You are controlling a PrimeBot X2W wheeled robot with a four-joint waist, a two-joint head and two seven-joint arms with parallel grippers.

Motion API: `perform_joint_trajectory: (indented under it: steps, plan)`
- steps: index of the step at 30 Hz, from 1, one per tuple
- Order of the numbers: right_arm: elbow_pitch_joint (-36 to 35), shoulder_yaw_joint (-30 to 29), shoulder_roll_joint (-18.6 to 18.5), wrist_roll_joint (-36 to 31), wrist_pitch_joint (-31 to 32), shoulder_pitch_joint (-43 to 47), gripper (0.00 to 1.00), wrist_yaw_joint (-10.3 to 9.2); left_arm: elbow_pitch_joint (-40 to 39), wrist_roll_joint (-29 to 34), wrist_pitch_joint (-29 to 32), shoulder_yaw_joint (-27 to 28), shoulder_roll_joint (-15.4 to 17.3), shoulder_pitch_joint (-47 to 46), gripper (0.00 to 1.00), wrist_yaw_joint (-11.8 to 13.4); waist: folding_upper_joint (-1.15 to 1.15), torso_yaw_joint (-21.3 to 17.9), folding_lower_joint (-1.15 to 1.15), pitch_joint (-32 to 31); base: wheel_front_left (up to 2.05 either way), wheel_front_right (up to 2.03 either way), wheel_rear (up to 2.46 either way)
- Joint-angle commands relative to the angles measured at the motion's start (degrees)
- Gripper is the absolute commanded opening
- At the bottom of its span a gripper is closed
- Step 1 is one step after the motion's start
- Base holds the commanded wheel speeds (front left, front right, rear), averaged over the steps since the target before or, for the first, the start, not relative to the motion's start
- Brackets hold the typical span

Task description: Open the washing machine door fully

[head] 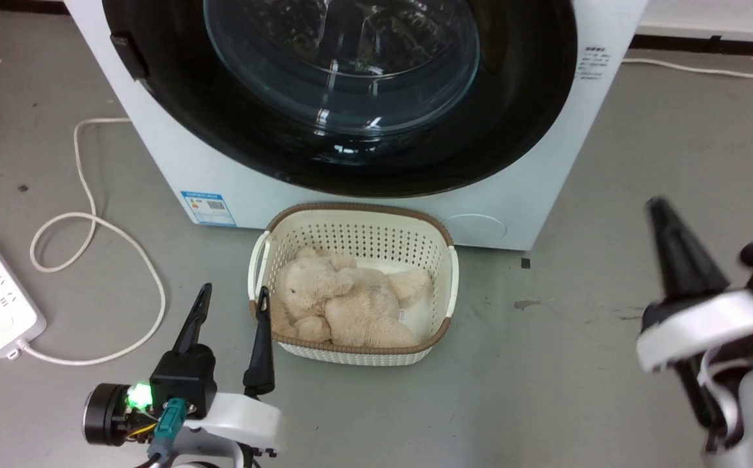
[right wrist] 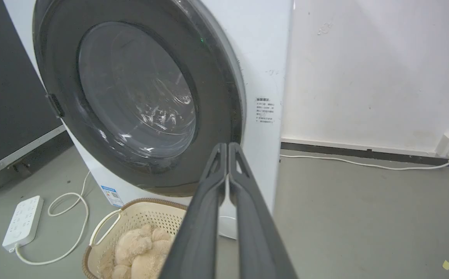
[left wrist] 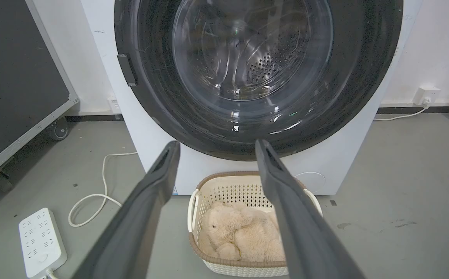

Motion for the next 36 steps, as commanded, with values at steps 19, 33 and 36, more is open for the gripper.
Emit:
perform_joint_trajectory:
  steps: [19,33,36]
  plan:
    - [15.7,-8.8,-0.3,17.8,11.4,-22.4,0.00,-0.03,-1.9,0.1,-2.8,-2.8,0.6,-2.7,1.00,2.7,0.00,2.9,-0.01,5.5,0.00,0.00,0.00]
    - [27.6,-15.0,-2.5,26.8,22.4,-38.9,0.00,-0.04,-2.9,-0.7,-4.4,-4.8,0.6,-4.7,1.00,4.4,0.00,5.8,-0.01,11.0,0.00,0.00,0.00]
    - [30.0,-16.3,-2.8,27.9,24.1,-41.5,0.00,-0.04,-2.9,-0.7,-4.7,-5.2,0.6,-4.9,1.00,4.7,0.00,6.1,-0.01,11.6,0.00,0.00,0.00]
